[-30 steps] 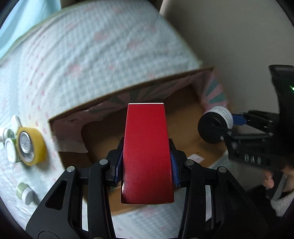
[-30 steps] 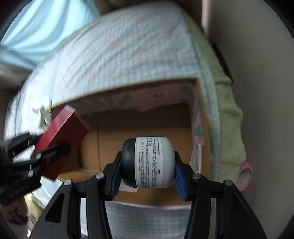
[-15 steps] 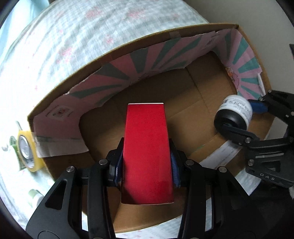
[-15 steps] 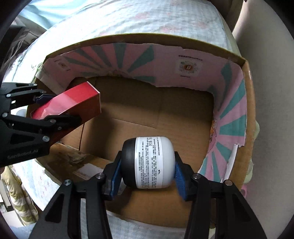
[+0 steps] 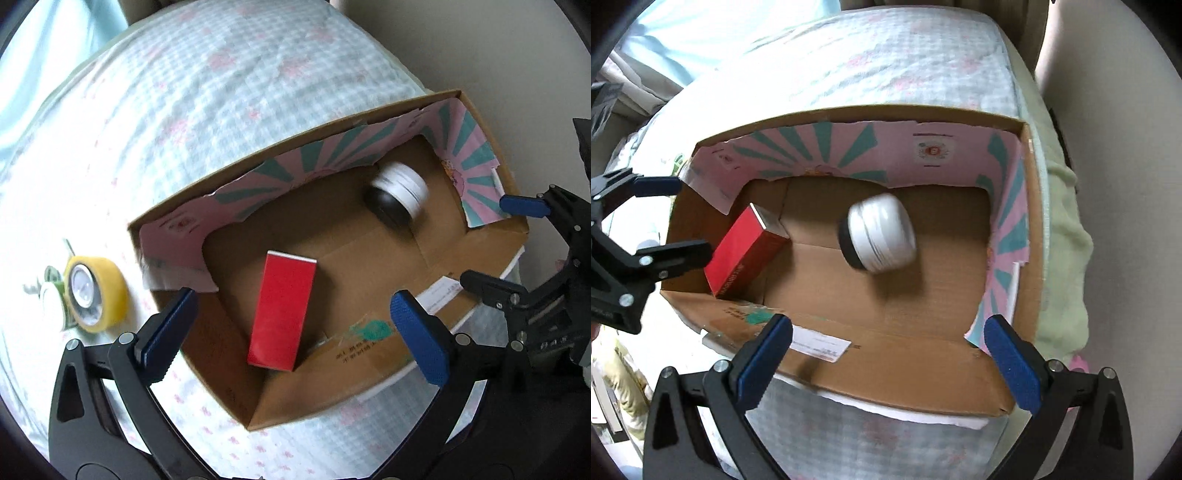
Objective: Organize rigid objects
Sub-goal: 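Open both grippers to drop red box and white jar into pink box, then move both tools back toward the remaining items on the bed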
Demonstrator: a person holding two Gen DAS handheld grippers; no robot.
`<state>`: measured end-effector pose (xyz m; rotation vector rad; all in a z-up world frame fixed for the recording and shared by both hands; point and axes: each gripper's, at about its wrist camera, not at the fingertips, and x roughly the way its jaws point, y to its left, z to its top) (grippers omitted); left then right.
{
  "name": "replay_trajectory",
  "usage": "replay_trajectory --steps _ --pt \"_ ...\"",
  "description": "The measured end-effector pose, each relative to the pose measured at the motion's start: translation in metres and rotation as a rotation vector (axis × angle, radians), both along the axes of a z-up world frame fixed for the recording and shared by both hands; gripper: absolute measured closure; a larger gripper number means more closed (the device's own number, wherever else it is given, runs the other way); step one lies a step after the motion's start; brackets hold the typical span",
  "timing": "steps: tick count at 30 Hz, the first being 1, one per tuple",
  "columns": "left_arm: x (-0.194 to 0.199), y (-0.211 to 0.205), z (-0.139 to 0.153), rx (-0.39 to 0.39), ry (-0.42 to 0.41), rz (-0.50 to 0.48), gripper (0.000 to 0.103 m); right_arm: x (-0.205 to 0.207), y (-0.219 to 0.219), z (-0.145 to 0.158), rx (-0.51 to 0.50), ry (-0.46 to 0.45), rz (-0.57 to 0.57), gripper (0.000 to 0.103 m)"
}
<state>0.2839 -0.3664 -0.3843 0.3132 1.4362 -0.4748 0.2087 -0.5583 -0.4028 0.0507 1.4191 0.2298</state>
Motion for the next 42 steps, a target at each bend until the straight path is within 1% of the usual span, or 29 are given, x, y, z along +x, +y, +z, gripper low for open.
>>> replay_trajectory --steps 1,5,10,16,21,24,27,30,32,35,37,38,42 --pt "-0.006 -0.002 0.004 -0.002 -0.001 0.004 0.0 -0.003 0.006 0.005 0.0 -0.001 -0.002 0.0" --pt "-0.014 0.001 0.017 -0.008 -0.008 0.025 0.0 0.008 0.019 0.012 -0.024 -0.007 0.009 0.0" --pt "-0.022 0.017 0.037 -0.033 -0.021 0.062 0.0 0.013 0.028 0.026 -0.061 0.003 0.04 0.0" --pt "-0.038 0.04 0.069 -0.054 -0.057 0.089 0.0 0.006 0.035 0.057 -0.076 -0.03 0.059 0.0" --pt "-0.059 0.08 0.105 -0.067 -0.102 0.137 0.0 -0.001 0.056 0.09 -0.097 -0.069 0.106 0.0" --pt "-0.073 0.115 0.121 -0.075 -0.131 0.189 0.0 -0.003 0.068 0.105 -0.09 -0.103 0.115 0.0" --pt "-0.087 0.156 0.126 -0.073 -0.156 0.265 0.0 -0.007 0.087 0.119 -0.076 -0.148 0.116 0.0" --pt "-0.101 0.202 0.13 -0.069 -0.167 0.364 0.0 -0.011 0.108 0.132 -0.063 -0.182 0.126 0.0" --pt "-0.111 0.23 0.135 -0.055 -0.182 0.431 0.0 -0.015 0.128 0.145 -0.069 -0.223 0.145 0.0" --pt "-0.127 0.277 0.146 -0.033 -0.222 0.552 0.0 -0.017 0.161 0.166 -0.079 -0.279 0.163 0.0" --pt "-0.137 0.314 0.156 -0.045 -0.266 0.649 0.0 -0.017 0.187 0.177 -0.075 -0.297 0.168 0.0" --pt "-0.14 0.328 0.159 -0.059 -0.273 0.679 0.0 -0.016 0.201 0.182 -0.07 -0.302 0.168 0.0" --pt "-0.142 0.379 0.162 -0.073 -0.273 0.756 0.0 -0.01 0.24 0.191 -0.011 -0.301 0.134 0.0"
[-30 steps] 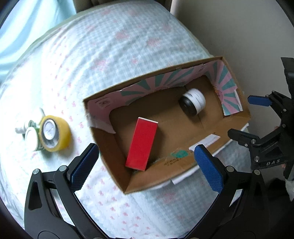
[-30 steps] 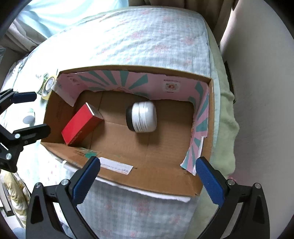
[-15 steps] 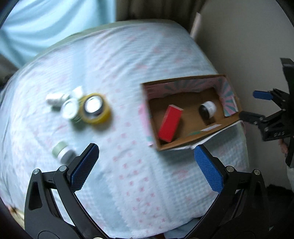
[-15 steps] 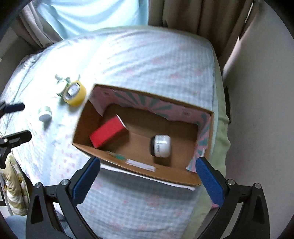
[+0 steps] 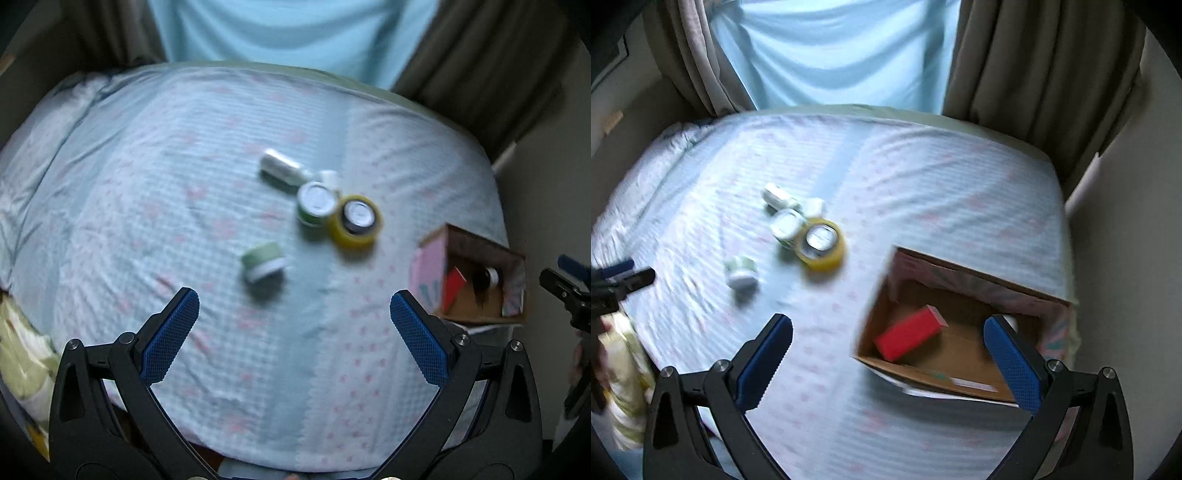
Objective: Organize rigid objects
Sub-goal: 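Move both tools back toward the remaining items on the bed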
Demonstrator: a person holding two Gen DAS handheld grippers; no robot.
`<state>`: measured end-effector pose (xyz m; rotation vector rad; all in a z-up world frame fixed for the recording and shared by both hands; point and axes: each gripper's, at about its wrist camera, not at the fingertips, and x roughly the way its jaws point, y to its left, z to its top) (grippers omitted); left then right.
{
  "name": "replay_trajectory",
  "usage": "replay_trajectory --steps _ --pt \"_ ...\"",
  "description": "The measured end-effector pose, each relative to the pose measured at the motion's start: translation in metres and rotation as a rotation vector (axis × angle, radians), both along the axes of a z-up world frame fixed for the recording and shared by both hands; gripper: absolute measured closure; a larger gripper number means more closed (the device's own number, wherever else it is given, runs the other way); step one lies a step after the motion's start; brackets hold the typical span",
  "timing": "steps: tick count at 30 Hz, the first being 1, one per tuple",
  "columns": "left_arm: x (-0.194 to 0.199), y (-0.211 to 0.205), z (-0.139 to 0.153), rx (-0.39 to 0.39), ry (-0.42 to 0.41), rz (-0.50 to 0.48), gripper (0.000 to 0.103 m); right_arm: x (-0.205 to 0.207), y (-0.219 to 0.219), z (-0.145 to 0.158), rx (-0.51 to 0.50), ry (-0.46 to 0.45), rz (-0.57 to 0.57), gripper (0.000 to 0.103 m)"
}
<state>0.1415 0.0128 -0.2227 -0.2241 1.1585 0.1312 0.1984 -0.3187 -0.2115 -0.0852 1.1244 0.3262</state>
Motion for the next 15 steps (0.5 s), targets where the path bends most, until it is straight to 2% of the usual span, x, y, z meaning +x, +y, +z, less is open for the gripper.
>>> replay_trajectory --steps 5,8,12,15 --pt "0.003 0.049 -0.011 -0.077 0.007 0.086 0.0 0.015 0.049 -0.009 0.053 0.032 -0.012 0.0" --pt "0.009 0.061 -0.026 -0.105 0.026 0.1 0.0 0.023 0.072 -0.018 0.084 0.037 -0.017 0.0" --pt "0.024 0.069 -0.057 -0.146 0.07 0.121 0.0 0.038 0.096 -0.039 0.095 0.044 -0.029 0.0" --pt "0.035 0.072 -0.086 -0.16 0.101 0.155 0.0 0.052 0.11 -0.066 0.093 0.054 -0.043 0.0"
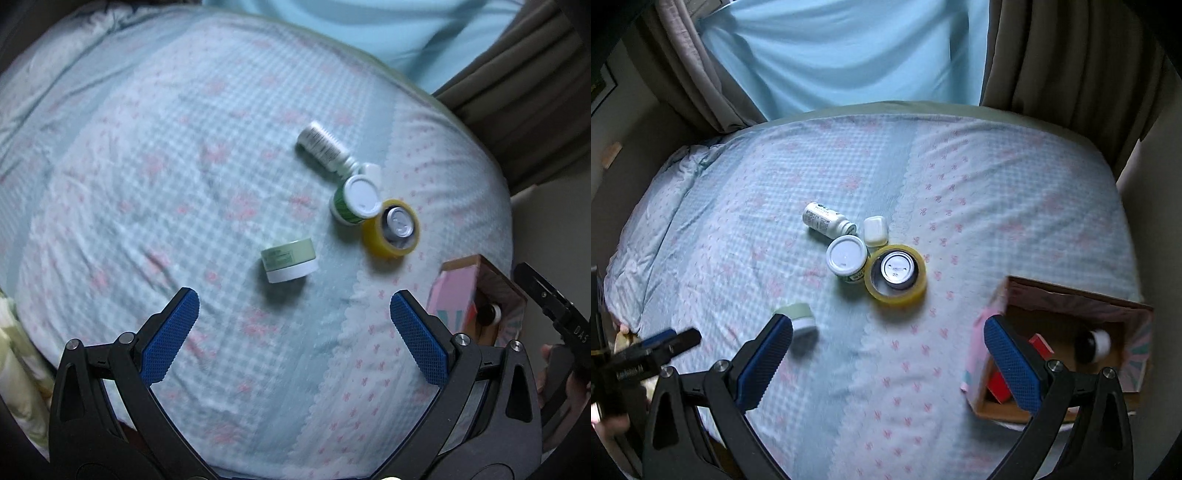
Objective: Organize rigid objects
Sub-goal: 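Move both tools back toward the remaining items on the bed, then grasp pale green jar with left gripper while right gripper grasps yellow tape roll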
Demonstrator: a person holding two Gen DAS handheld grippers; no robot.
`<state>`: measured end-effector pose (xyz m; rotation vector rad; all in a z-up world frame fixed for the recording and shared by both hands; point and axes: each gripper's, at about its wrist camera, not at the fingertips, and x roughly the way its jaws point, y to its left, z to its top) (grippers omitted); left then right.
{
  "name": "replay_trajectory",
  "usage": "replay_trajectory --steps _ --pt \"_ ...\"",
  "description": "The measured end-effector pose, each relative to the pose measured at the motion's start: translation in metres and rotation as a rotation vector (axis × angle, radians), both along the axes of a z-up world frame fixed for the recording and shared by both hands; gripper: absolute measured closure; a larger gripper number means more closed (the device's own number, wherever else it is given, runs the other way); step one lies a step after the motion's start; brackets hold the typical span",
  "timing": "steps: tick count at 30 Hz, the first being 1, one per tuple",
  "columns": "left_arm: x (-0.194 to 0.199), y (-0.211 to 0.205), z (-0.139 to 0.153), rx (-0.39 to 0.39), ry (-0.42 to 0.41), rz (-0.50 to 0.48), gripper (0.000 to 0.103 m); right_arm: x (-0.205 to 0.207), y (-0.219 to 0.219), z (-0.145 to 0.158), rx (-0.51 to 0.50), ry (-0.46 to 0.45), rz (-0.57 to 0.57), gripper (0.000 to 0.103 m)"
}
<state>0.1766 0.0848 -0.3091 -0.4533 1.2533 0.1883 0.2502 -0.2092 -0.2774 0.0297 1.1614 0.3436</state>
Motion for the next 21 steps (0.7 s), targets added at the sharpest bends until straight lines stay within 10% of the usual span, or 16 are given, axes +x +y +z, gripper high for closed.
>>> replay_trajectory --steps 9,21 --pt "0.022 0.002 -0.088 -0.057 0.086 0.143 0.0 0.028 0.028 -0.107 -0.013 0.132 0.04 0.0" --pt "0.054 -0.01 -0.156 -0.062 0.122 0.192 0.0 0.048 0.047 -0.172 -0.205 -0.023 0.074 0.0"
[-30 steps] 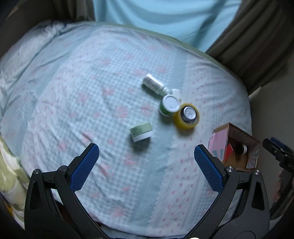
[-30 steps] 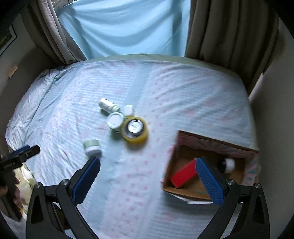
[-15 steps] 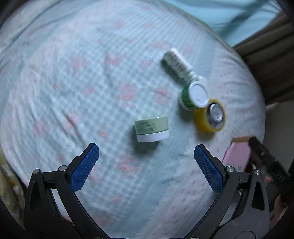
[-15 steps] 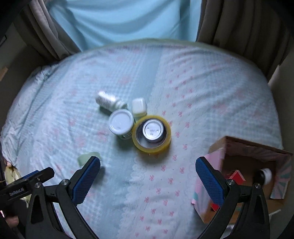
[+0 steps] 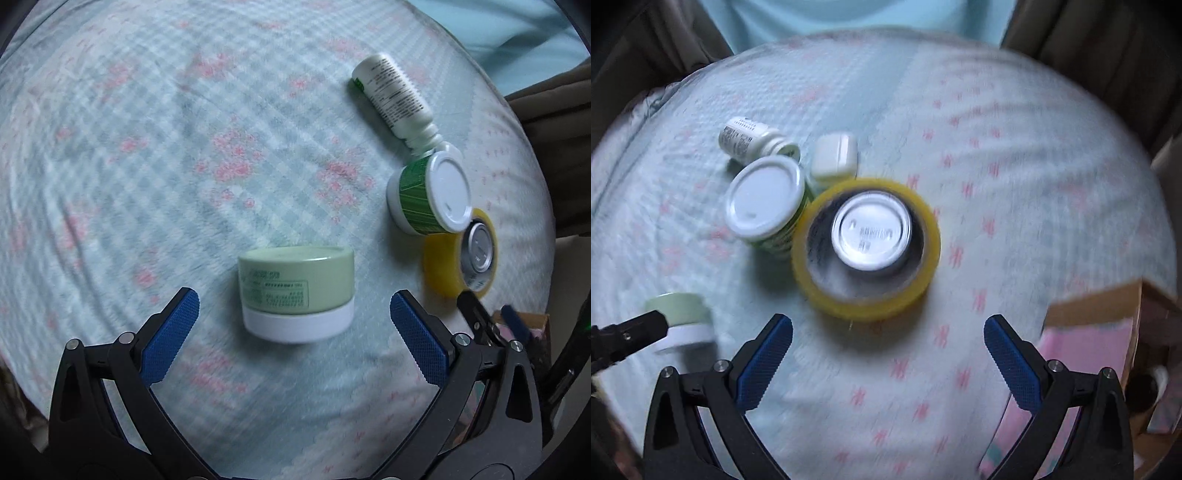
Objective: Organize rigid objects
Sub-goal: 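Grasp pale green jar with left gripper while right gripper grasps yellow tape roll, then carry green jar with left gripper while right gripper carries tape roll to pink box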
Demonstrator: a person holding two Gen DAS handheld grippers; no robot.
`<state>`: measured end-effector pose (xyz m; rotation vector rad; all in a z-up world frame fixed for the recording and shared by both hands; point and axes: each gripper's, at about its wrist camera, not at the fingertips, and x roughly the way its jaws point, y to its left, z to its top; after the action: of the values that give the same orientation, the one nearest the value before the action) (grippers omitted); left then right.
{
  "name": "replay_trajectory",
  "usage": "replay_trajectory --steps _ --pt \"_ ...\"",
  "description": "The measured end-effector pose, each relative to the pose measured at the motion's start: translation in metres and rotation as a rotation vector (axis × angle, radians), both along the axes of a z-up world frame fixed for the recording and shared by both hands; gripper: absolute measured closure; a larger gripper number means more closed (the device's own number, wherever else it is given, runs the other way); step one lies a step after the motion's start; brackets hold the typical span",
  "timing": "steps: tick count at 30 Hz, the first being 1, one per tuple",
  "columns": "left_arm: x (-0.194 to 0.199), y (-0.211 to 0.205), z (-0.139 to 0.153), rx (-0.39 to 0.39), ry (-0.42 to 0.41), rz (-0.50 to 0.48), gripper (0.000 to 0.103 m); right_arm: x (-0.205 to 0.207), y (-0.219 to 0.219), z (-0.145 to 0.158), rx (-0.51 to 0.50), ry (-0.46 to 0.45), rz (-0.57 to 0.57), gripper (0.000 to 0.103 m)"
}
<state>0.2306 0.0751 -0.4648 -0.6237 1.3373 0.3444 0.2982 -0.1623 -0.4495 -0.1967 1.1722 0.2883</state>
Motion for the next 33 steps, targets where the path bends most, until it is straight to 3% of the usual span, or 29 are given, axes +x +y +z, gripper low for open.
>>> replay_trajectory --steps 7,11,18,19,20,23,33 --pt "0.001 -0.004 -0.026 -0.009 -0.018 0.039 0.003 0.02 0.014 -0.036 0.038 -0.005 0.034 0.0" --pt "0.004 -0.007 -0.039 -0.008 -0.003 0.043 0.012 0.029 0.02 -0.043 0.026 0.011 0.034 0.0" --pt "0.016 -0.006 -0.04 0.014 -0.022 0.052 0.013 0.036 0.022 -0.041 0.037 -0.001 0.046 0.001" --pt "0.017 -0.006 -0.041 0.017 -0.021 0.05 0.016 0.038 0.023 -0.042 0.036 0.0 0.049 0.004" --pt "0.018 -0.006 -0.043 0.016 -0.019 0.045 0.027 0.04 0.022 -0.041 0.031 -0.001 0.049 0.005" --pt "0.023 -0.005 -0.045 0.007 -0.023 0.023 0.035 0.041 0.022 -0.041 0.045 0.007 0.054 0.006" --pt "0.011 0.005 -0.028 -0.015 -0.052 0.028 0.035 0.037 0.02 -0.017 0.058 -0.011 0.043 0.006"
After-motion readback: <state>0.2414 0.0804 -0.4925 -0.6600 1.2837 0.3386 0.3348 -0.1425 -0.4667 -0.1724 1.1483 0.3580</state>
